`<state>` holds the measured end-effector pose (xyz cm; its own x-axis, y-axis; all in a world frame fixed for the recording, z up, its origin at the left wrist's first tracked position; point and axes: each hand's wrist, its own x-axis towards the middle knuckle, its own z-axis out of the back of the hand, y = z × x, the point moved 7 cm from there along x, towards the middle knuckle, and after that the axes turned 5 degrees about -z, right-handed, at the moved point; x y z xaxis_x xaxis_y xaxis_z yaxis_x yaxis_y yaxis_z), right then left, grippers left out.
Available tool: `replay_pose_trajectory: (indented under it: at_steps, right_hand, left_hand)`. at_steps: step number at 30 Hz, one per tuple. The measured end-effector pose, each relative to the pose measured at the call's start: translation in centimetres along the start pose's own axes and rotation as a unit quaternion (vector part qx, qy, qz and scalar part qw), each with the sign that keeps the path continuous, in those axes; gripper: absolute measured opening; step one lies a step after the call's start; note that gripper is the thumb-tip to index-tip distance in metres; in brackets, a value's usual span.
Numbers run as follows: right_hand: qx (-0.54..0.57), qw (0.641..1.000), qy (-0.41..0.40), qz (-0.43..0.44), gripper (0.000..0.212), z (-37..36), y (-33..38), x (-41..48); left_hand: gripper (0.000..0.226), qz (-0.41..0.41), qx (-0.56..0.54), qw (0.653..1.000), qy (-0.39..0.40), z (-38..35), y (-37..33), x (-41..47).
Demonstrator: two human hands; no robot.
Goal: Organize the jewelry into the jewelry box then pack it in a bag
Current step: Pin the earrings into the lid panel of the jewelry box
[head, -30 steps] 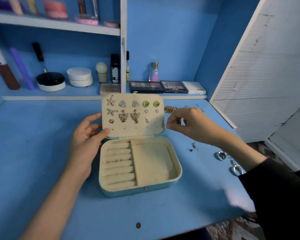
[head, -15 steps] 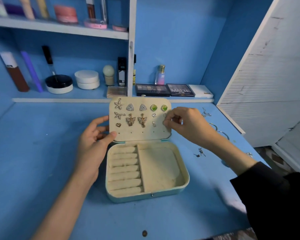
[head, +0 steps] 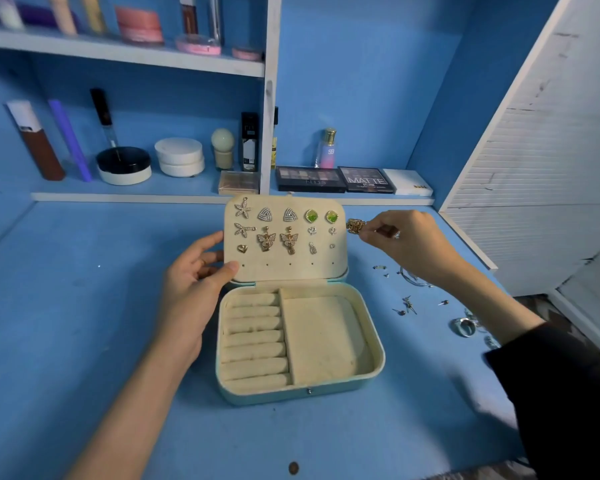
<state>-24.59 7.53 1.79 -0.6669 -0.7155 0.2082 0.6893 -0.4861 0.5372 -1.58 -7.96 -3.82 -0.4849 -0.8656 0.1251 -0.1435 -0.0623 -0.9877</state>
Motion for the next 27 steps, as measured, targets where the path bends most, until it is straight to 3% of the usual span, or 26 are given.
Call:
replay_pose_trajectory:
  at_steps: [13, 23, 27]
  right_hand:
    - [-0.154, 0.980, 0.125, 0.000, 0.011, -0.3, -4.4, 0.3]
    - [-0.178, 0.975, 0.129, 0.009, 0.004, -0.2, -4.1, 0.1]
    - [-0.180, 0.973, 0.146, 0.005, 0.014, -0.3, -3.9, -0.2]
  left_hand:
    - [0.041, 0.005, 0.003, 1.000, -0.005, 0.0, 0.0, 0.0]
    - [0.042, 0.005, 0.007, 1.000, -0.002, 0.0, 0.0, 0.0]
    - [0.042, 0.006, 0.004, 1.000, 0.000, -0.1, 0.0, -0.1]
